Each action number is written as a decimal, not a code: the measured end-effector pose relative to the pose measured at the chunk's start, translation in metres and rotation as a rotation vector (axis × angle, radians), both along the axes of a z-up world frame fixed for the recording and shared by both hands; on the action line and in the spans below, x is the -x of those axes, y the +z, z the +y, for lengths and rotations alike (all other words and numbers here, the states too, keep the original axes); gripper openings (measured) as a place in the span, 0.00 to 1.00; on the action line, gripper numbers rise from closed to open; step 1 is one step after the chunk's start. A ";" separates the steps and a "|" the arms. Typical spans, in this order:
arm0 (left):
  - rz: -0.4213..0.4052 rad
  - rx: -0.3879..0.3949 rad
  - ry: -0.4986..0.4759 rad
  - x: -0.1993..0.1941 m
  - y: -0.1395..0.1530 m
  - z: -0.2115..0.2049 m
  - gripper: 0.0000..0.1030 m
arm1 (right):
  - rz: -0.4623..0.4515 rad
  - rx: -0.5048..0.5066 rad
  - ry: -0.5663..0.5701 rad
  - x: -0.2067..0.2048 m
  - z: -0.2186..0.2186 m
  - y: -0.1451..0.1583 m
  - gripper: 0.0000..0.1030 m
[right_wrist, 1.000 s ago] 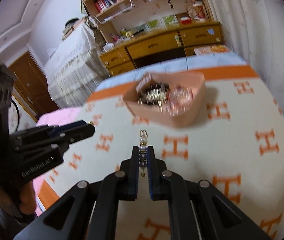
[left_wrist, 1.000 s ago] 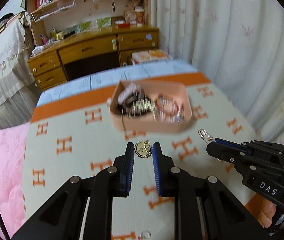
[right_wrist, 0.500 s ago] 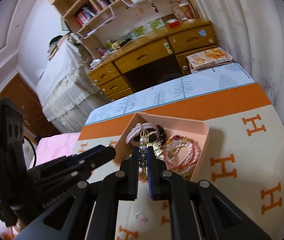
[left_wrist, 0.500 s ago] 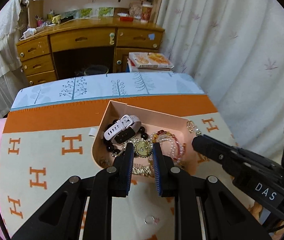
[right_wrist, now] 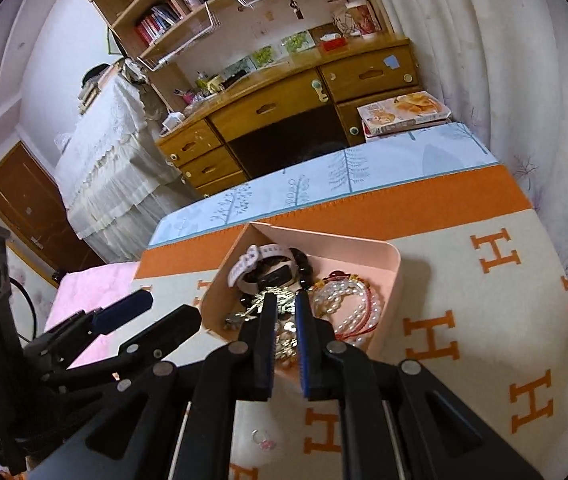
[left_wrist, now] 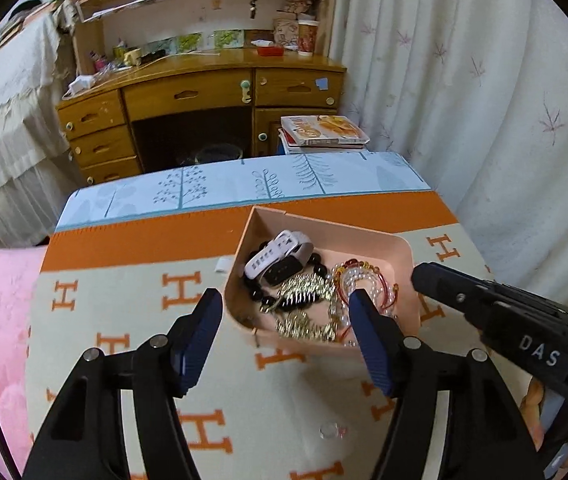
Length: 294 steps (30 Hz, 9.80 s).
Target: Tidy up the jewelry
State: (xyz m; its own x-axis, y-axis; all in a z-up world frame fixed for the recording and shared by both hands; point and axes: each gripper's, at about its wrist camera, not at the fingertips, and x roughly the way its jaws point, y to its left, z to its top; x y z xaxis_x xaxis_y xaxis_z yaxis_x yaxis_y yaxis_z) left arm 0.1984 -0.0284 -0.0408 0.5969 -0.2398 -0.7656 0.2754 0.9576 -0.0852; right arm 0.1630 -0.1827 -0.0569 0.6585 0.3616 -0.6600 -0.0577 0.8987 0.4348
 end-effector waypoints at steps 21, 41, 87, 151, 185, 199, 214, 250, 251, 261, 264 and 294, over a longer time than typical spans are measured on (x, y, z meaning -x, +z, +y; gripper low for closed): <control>-0.029 -0.082 -0.111 0.187 -0.044 0.053 0.73 | 0.073 0.070 0.218 0.132 0.043 -0.063 0.09; -0.031 -0.141 -0.305 0.223 -0.091 0.078 0.73 | 0.102 0.117 0.251 0.164 0.052 -0.096 0.10; 0.016 -0.051 -0.359 0.187 -0.108 0.060 0.09 | 0.074 0.264 0.392 0.103 0.071 -0.089 0.10; 0.144 0.076 -0.158 0.102 -0.059 0.084 0.46 | -0.142 0.275 0.150 -0.024 0.029 0.011 0.13; 0.100 -0.148 -0.357 0.160 -0.104 0.051 0.12 | -0.032 0.225 0.240 0.082 0.040 -0.049 0.13; 0.049 -0.122 -0.301 0.137 -0.061 0.035 0.12 | -0.020 0.193 0.216 0.094 0.027 -0.055 0.13; -0.075 -0.013 -0.141 0.020 0.013 -0.013 0.12 | -0.157 0.194 0.114 0.055 0.019 0.014 0.13; 0.019 -0.041 0.124 0.132 -0.024 0.040 0.92 | -0.021 0.171 0.085 0.136 0.036 -0.027 0.13; 0.020 -0.047 0.133 0.138 -0.026 0.043 0.92 | -0.015 0.162 0.087 0.142 0.037 -0.028 0.13; 0.039 -0.012 0.224 0.197 -0.024 0.066 0.99 | -0.021 0.128 0.111 0.189 0.051 -0.016 0.19; 0.019 -0.013 0.245 0.211 -0.019 0.069 0.99 | -0.064 0.128 0.095 0.203 0.054 -0.008 0.46; -0.129 -0.048 0.311 0.268 0.007 0.068 0.99 | -0.179 0.184 0.046 0.255 0.064 0.014 0.47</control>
